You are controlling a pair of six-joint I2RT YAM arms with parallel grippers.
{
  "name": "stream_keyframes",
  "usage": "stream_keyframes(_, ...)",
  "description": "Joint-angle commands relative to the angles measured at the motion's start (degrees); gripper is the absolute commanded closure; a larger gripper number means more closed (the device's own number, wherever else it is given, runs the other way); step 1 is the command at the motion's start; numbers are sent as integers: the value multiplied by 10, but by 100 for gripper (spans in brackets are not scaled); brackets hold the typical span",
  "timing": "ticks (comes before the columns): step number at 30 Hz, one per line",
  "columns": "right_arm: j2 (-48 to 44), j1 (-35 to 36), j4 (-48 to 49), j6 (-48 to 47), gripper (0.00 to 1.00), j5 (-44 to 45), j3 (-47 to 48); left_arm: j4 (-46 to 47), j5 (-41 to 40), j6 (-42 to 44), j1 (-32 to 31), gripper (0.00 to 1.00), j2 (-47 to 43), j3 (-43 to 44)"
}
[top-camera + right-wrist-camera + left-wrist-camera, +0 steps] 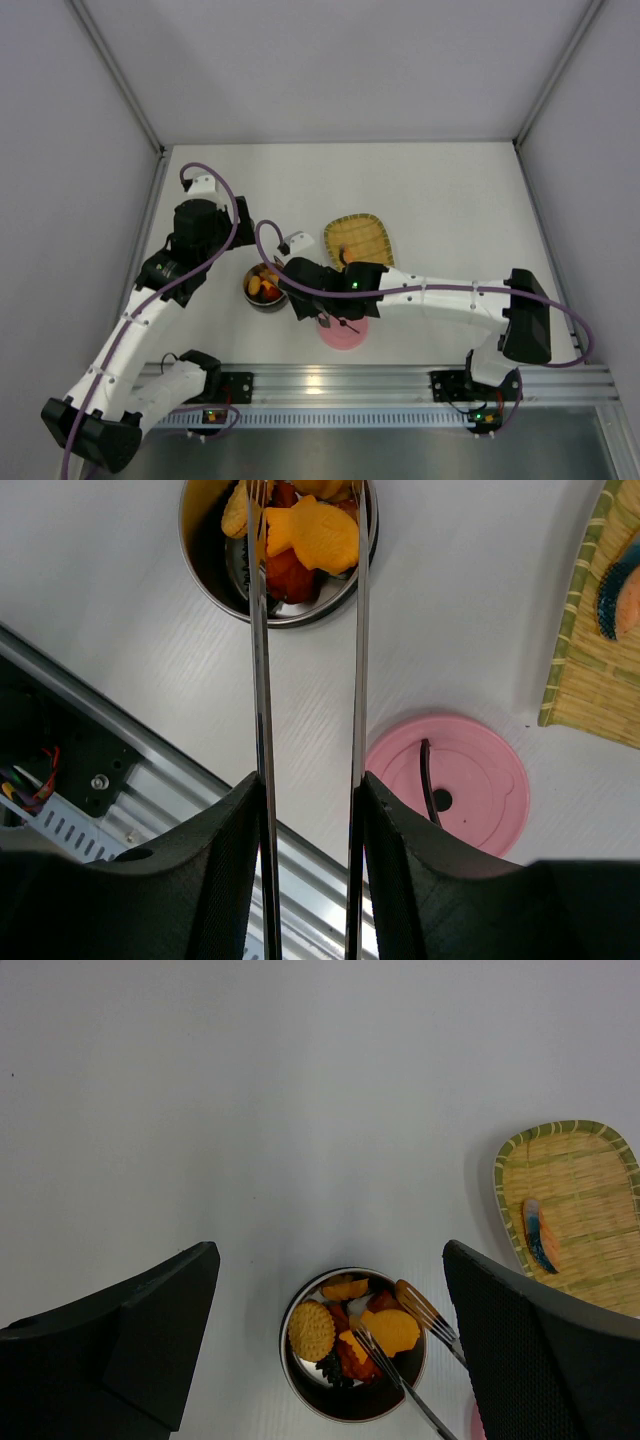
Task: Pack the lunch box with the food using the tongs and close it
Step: Place the fake food in the packing box, then pick up the fake food from the plate.
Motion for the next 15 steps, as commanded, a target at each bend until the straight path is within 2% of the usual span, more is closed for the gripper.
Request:
stream_keyframes(1,-22,9,-17,1,59,38,34,8,0,-2,4,1,-1,0)
stream_keyframes(8,-40,-15,-31,2,57,63,29,8,-1,-1,4,1,-1,0)
stream_keyframes(15,-138,-107,-22,12,56,63,-75,8,0,-1,3,1,-1,0)
